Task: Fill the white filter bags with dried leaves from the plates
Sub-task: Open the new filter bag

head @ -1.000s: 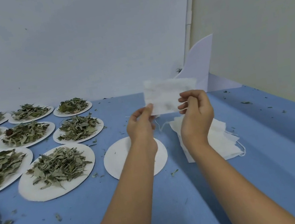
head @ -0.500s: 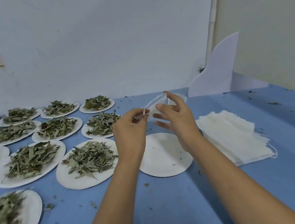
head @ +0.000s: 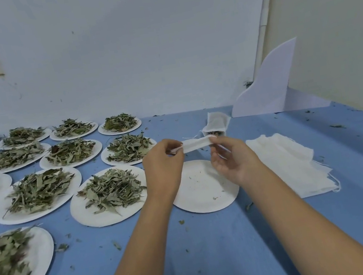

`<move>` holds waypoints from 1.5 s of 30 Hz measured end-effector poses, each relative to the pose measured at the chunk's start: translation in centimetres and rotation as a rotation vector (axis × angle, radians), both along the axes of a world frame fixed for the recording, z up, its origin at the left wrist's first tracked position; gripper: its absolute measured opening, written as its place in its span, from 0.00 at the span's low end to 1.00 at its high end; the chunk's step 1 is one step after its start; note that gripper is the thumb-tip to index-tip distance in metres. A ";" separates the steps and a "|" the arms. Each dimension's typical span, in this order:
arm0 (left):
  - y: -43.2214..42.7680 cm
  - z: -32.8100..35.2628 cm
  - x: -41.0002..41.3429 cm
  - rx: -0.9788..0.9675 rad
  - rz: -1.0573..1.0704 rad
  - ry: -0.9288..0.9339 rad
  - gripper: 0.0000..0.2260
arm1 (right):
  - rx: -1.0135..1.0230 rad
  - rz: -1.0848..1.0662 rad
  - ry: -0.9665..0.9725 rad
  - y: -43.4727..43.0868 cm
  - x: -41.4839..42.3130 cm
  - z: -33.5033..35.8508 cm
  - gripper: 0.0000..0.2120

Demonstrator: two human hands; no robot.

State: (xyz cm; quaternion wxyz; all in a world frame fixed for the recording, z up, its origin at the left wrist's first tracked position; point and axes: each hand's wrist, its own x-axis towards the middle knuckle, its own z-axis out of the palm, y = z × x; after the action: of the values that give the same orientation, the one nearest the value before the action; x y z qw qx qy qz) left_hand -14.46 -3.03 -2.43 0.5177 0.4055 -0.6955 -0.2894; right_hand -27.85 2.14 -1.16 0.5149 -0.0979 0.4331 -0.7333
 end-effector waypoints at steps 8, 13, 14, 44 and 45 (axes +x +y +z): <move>-0.3 -0.1 0.2 0.130 0.046 0.079 0.03 | -0.083 -0.136 -0.433 0.2 -0.4 0.0 0.03; -0.1 -0.3 0.0 0.124 0.110 0.127 0.02 | 0.061 -0.135 0.008 -0.1 -0.3 -0.3 0.04; 0.0 -0.4 -0.1 0.114 0.117 0.119 0.02 | 0.093 -0.164 0.184 -0.2 -0.3 -0.2 0.01; 1.2 -0.5 -1.6 0.065 0.171 0.070 0.04 | 0.179 -0.331 1.253 -0.3 1.1 -0.6 0.03; 1.1 -0.5 -1.5 0.107 0.186 0.098 0.03 | 0.170 -0.337 1.324 -0.3 0.9 -0.7 0.04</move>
State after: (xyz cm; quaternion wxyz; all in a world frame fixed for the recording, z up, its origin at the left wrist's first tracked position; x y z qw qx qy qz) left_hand -15.95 -1.95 -2.92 0.5534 0.4808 -0.6123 -0.2962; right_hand -26.93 1.87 -1.86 0.0266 -0.4160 0.7218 -0.5525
